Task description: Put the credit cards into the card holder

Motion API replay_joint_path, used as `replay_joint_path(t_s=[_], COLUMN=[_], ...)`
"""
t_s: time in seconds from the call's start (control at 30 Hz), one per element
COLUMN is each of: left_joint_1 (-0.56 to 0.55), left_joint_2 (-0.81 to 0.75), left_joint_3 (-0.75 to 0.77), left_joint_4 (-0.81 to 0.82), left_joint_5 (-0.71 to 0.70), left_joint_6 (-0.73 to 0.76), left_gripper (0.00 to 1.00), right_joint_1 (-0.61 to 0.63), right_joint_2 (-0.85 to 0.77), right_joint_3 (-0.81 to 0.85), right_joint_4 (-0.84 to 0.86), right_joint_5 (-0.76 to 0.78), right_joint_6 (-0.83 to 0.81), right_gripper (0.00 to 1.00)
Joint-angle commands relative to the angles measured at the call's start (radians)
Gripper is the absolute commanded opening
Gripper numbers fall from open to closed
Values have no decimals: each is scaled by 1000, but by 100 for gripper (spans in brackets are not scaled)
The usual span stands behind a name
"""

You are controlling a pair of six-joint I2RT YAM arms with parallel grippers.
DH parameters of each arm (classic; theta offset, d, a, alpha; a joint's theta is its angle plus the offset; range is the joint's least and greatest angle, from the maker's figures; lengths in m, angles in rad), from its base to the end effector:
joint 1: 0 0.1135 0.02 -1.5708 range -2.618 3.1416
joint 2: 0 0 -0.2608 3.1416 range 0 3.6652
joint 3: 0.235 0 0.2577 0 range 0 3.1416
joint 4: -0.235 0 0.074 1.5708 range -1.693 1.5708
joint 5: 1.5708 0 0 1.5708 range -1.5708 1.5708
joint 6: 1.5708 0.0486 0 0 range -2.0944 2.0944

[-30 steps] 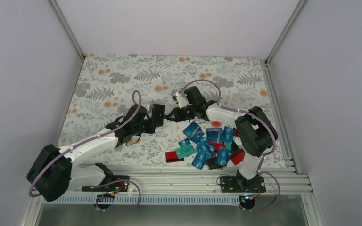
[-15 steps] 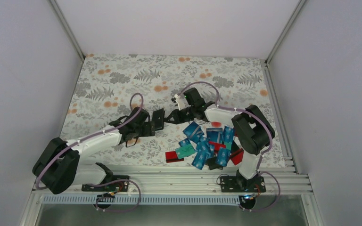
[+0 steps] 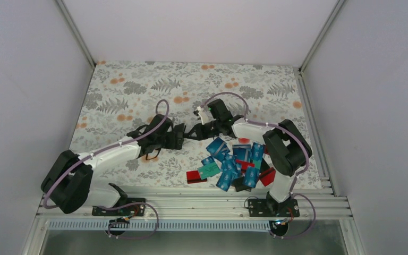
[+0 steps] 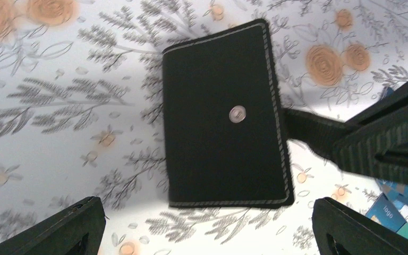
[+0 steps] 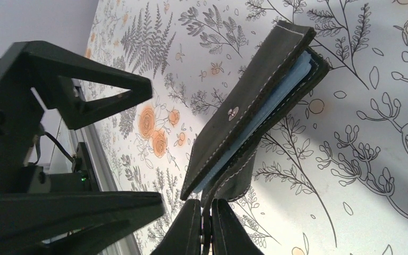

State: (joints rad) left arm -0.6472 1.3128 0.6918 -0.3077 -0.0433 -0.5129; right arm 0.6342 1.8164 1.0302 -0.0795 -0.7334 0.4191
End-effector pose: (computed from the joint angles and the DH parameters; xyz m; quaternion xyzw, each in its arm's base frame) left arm 0.2132 -0.1585 0.1705 0.0568 0.9470 -0.1557 0.2751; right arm 0.2822 0.2480 0.1477 -0.2171 0.8578 0.4529 0.1095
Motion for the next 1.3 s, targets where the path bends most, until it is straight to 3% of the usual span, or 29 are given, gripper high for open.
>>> replay_joint_path(t_s=[0.0,0.93,1.27], left_joint_1=[-4,3,13], left_joint_2=[52,120,84], left_joint_3=[41,111,119], left_joint_4=[49,-43,-115], left_joint_5=[38,-149,-279], left_joint_6=[52,4,-48], left_gripper=[98,91,89], right_joint_1=[2,1,-6], right_joint_2=[-61,-54,-53], right_joint_3=[-15,-32,-35], right_joint_4=[0,-24,-32], right_joint_5=[-7,27,34], right_joint_6=[0,-23,-31], right_gripper=[4,4,4])
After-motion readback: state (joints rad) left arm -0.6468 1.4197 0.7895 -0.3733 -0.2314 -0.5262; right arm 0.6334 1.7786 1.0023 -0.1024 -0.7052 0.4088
